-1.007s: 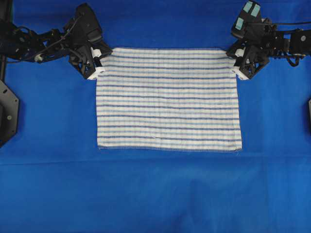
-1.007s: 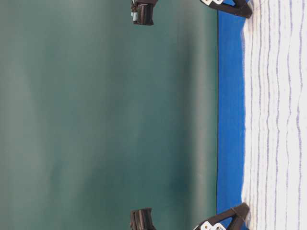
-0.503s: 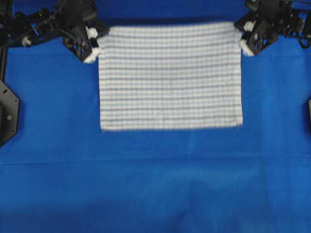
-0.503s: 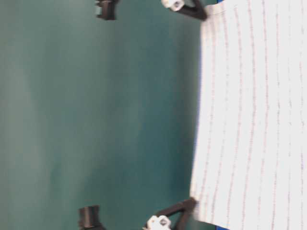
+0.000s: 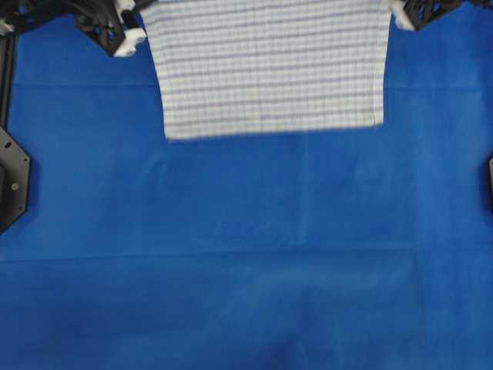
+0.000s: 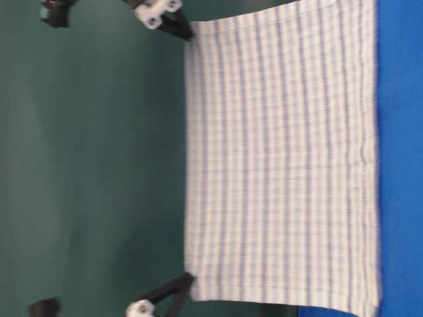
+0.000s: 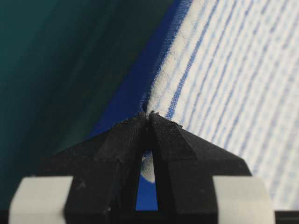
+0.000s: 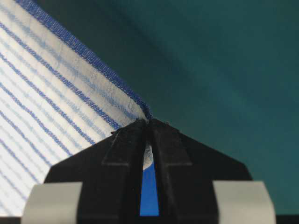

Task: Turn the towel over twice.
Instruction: 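Lift the towel by its far corners with both grippers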

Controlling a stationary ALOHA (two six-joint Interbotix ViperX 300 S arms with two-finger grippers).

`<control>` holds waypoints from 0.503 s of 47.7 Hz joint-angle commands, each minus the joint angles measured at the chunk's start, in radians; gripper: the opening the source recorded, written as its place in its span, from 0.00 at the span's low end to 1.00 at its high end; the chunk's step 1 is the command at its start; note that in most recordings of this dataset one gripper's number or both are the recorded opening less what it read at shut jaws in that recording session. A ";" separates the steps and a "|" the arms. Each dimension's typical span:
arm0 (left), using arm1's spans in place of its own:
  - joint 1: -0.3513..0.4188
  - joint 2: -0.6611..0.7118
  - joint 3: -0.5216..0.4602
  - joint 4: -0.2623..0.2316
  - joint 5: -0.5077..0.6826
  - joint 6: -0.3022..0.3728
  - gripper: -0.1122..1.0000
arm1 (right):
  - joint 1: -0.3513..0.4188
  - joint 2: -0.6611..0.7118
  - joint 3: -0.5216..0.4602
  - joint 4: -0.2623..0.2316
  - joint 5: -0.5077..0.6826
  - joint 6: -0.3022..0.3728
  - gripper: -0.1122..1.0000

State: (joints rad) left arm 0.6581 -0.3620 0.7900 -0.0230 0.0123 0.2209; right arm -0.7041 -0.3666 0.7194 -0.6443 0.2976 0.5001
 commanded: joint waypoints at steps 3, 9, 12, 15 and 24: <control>0.000 -0.101 -0.029 0.000 0.043 0.003 0.13 | 0.028 -0.091 -0.032 -0.005 0.043 0.005 0.17; -0.026 -0.176 -0.021 0.000 0.075 0.002 0.13 | 0.092 -0.167 -0.026 0.002 0.097 0.018 0.17; -0.055 -0.215 -0.005 0.000 0.089 0.002 0.13 | 0.152 -0.212 -0.015 0.009 0.141 0.021 0.17; -0.095 -0.239 0.015 0.000 0.097 0.003 0.13 | 0.215 -0.245 -0.002 0.021 0.184 0.029 0.17; -0.241 -0.307 0.058 -0.002 0.160 0.002 0.13 | 0.462 -0.322 0.032 0.074 0.359 0.100 0.17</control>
State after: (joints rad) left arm 0.4740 -0.6397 0.8514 -0.0230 0.1519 0.2255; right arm -0.3375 -0.6627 0.7547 -0.5860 0.5952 0.5798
